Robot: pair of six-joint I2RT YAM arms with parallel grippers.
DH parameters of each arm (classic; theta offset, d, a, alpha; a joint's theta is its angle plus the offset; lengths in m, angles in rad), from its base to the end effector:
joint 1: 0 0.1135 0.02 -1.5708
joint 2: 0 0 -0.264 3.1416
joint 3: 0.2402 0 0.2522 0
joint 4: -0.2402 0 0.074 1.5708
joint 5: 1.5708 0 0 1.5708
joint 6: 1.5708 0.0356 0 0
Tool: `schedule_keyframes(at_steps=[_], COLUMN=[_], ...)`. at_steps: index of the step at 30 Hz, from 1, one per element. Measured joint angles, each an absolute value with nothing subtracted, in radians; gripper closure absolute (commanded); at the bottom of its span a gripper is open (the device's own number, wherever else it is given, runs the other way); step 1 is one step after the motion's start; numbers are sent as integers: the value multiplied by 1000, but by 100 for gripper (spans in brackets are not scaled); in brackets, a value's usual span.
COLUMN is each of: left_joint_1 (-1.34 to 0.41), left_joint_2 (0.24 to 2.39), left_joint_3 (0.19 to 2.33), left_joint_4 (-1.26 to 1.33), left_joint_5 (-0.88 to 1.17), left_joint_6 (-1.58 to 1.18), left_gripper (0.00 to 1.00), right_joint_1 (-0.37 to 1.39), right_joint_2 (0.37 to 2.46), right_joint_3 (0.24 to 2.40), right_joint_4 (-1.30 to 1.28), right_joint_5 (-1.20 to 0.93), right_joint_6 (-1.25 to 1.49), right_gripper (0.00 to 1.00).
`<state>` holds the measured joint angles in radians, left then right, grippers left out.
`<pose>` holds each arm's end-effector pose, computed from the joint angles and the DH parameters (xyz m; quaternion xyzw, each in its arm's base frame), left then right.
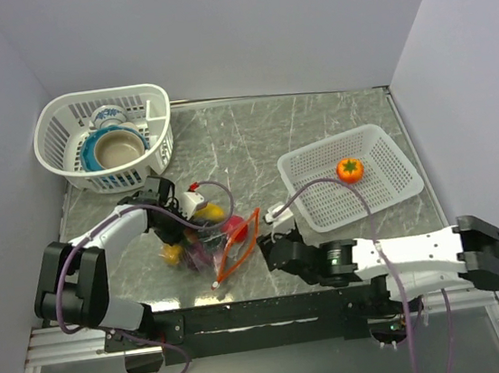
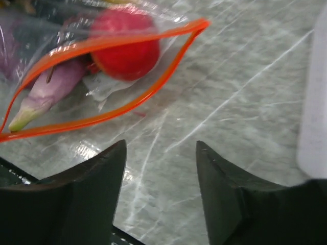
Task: Open the zip-top bag and remove the fake food
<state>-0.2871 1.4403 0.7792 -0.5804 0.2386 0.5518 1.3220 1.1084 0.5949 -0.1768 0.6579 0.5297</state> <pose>0.2383 -0.0791 0.1695 0.4167 0.8866 -0.0949 0.1768 0.0762 0.2116 0.2166 -0.2033 0.8430 0.1466 0.4760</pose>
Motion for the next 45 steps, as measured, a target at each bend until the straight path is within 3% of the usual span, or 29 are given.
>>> schedule_keyframes(at_steps=[4, 10, 28, 33, 36, 40, 45], left_joint_1=[-287, -287, -286, -279, -278, -278, -280], left_joint_2=[1453, 1454, 1441, 1437, 1433, 1427, 1427], left_joint_3=[788, 788, 778, 778, 778, 778, 774], left_joint_4=[-583, -583, -582, -590, -596, -609, -611], left_joint_5=[239, 239, 251, 253, 252, 252, 258], left_joint_6=[544, 538, 577, 588, 592, 592, 593], left_gripper=[99, 99, 99, 99, 99, 99, 99], right_joint_1=[1338, 1338, 1234, 1234, 1234, 1234, 1241], right_joint_2=[1250, 1457, 1713, 1779, 1789, 1783, 1654], right_joint_3=[634, 762, 883, 933, 941, 936, 837], right_joint_4=[-103, 2, 88, 91, 93, 101, 93], right_joint_5=[642, 627, 636, 631, 617, 587, 546], right_joint_6=[507, 458, 326, 293, 293, 307, 341], right_gripper=[15, 7, 1, 10, 22, 45, 49])
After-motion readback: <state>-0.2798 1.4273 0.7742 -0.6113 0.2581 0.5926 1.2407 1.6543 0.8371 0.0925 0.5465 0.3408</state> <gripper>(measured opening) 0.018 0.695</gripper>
